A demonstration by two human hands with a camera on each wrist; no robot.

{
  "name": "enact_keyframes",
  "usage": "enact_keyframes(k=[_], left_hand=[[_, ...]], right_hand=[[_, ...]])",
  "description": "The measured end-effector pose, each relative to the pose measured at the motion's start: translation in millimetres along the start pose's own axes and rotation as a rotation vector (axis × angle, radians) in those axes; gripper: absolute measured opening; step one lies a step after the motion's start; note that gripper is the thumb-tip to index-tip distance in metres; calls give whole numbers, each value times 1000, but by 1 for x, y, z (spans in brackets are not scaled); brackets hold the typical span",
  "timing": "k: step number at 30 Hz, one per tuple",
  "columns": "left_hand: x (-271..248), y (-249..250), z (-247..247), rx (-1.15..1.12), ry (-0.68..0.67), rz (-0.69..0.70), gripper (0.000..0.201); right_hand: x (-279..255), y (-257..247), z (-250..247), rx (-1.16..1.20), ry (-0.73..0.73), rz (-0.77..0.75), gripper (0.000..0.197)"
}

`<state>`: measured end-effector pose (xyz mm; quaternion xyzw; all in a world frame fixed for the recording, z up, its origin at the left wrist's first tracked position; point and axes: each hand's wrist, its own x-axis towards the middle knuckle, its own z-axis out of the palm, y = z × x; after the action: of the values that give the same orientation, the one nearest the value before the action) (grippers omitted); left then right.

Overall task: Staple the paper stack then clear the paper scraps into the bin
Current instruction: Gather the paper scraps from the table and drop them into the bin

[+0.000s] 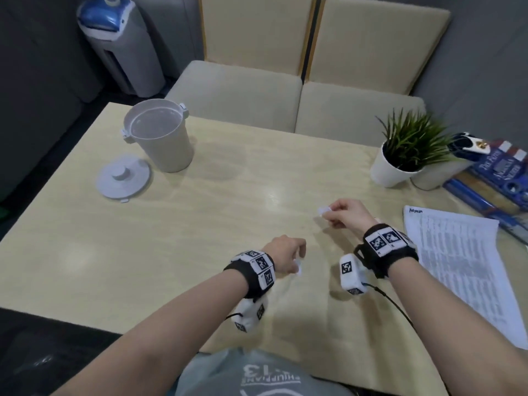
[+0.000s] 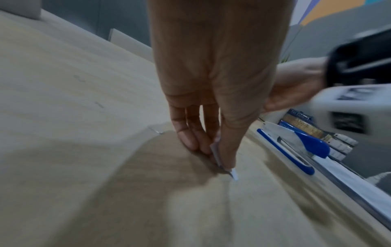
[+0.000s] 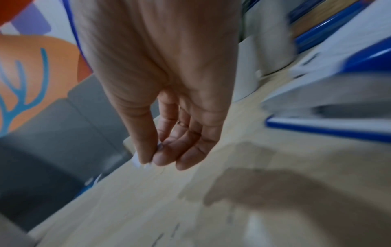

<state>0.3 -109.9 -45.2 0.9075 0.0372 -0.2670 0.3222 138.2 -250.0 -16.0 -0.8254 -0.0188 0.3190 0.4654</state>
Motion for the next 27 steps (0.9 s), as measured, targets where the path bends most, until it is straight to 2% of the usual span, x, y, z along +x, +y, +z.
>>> enact_keyframes(k=[4,10,17,19,22,25,27], left_hand=[[4,8,3,106,-9,18,26],[7,16,1,220,-21,43,15],[-1,4,3,124,-12,12,12],[-10,-7,-2,12,39,1,10],[-26,-37,-44,-230,289,-54,10],[-43,-75,-120,-385,714,-159,17],[-56,-98,-175,-412,974,-242,12]], right_hand=[[-38,29,-18,180,50,18,19],[-66,52,-22,251,73,33,12],[-71,52,-5,264,49,84,9],[-65,41,8,275,5,93,10],[-49,12,32,246,-61,79,11],[-28,-27,57,176,-107,35,12],[-15,-52,74,150,-133,-2,19]])
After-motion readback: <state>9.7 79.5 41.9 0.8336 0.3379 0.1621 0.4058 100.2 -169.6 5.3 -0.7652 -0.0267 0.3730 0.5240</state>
